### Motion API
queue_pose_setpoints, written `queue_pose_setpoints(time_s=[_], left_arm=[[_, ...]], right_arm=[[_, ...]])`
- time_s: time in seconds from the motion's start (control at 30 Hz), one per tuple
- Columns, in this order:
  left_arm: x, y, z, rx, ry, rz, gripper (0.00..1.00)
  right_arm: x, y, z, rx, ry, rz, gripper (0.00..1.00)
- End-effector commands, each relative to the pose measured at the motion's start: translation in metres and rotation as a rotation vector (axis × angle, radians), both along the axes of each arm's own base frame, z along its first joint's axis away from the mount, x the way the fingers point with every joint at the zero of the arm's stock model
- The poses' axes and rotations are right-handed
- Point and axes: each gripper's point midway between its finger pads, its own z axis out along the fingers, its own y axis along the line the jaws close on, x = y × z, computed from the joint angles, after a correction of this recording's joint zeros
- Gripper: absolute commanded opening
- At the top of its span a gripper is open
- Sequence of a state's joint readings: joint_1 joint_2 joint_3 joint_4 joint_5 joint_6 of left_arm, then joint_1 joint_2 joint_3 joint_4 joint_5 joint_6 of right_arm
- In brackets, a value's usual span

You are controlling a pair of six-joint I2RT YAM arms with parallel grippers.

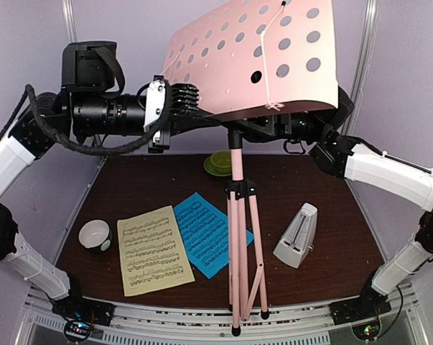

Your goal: Set up the instrument practice props

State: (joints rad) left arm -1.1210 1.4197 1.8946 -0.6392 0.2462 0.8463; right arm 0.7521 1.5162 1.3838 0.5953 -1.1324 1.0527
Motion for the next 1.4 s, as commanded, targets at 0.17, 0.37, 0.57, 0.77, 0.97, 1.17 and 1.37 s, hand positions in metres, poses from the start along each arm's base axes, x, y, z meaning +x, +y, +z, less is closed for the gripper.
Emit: queue_pose_setpoints(time_s=[0.17,0.37,0.57,0.77,0.97,1.17,1.37], left_arm=[[-0.015,0.042,0.142,-0.453,-0.273,0.049,0.00],[0.002,0.055,0.134,-0.453,-0.269,0.172,0.25],[0.025,0.084,0.120,-0.517,-0.159,0.355,0.69],[0.048,0.127,0.084,-0.597,0.066,0.568,0.81],[0.070,0.123,-0.010,-0.512,0.394,0.715,0.72],[0.078,0.066,-0.086,-0.452,0.610,0.689,0.76],[0.091,0.011,-0.129,-0.386,0.701,0.718,0.74]], right_arm=[[-0.032,-0.020,0.033,0.086,-0.082,0.084,0.15],[-0.023,-0.028,0.050,0.106,-0.128,-0.001,0.00],[0.008,-0.052,0.092,0.184,-0.202,-0.237,0.00],[0.037,-0.073,0.118,0.207,-0.274,-0.503,0.00],[0.066,-0.095,0.132,0.220,-0.316,-0.778,0.00],[0.076,-0.113,0.138,0.209,-0.341,-0.961,0.00],[0.080,-0.122,0.134,0.186,-0.323,-1.067,0.00]])
